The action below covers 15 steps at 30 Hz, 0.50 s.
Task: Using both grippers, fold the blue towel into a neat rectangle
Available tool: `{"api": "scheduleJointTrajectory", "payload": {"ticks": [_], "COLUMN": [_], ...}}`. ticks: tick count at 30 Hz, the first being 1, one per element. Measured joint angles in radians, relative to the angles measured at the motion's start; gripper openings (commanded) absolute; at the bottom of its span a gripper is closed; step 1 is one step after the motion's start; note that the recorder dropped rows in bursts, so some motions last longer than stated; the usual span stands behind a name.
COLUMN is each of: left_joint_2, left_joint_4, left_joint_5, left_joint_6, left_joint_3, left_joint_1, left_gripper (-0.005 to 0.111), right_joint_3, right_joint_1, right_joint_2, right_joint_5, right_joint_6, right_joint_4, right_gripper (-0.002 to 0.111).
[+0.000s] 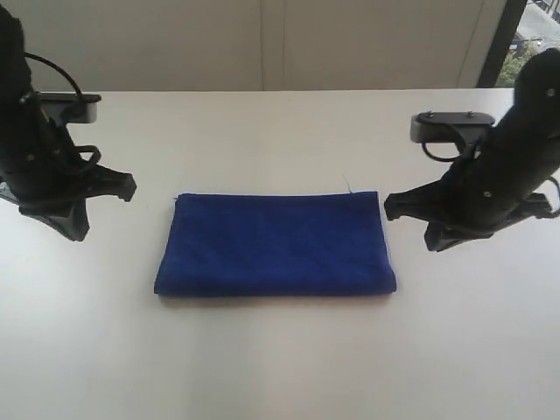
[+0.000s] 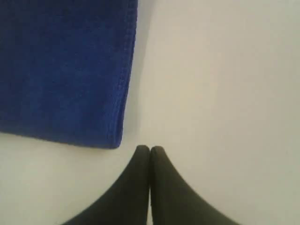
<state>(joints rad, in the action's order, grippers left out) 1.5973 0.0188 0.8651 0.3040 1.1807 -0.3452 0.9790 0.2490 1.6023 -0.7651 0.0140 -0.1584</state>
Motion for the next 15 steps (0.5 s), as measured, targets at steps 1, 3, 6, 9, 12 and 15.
{"api": "scheduleJointTrajectory", "payload": {"ticks": [1,3,6,9,12,15], "left_joint_2": [-0.047,-0.153,-0.343,-0.487,-0.615,-0.76], "left_joint_4": [-0.006,-0.019,-0.029,-0.032,-0.034,-0.039], "left_joint_5": [-0.014,-0.059,-0.142,-0.209,-0.31,-0.488], "left_joint_6": [0.0,0.0,0.0,0.0,-0.013,-0.08], "left_joint_3": [-0.022,-0.084,-0.213,-0.328,-0.435,-0.575], "left_joint_1": [0.0,-0.01,-0.055,-0.1,-0.154,-0.204], "left_gripper": [0.0,0.0,0.0,0.0,0.0,0.0], "right_joint_3": [-0.019,-0.071,-0.184,-0.273,-0.364,-0.488], "right_joint_1": [0.0,0.0,0.0,0.0,0.0,0.0], "right_joint_2": [-0.051,-0.166,-0.377,-0.543,-0.738,-0.99], "right_joint_5": [0.002,0.016,0.043,0.068,0.134,0.277], "right_joint_6": [0.0,-0.002,-0.002,-0.002,-0.014,-0.054], "right_joint_4": [0.0,0.0,-0.002,-0.002,-0.002,-0.002], "right_gripper": [0.0,0.0,0.0,0.0,0.0,0.0]}}
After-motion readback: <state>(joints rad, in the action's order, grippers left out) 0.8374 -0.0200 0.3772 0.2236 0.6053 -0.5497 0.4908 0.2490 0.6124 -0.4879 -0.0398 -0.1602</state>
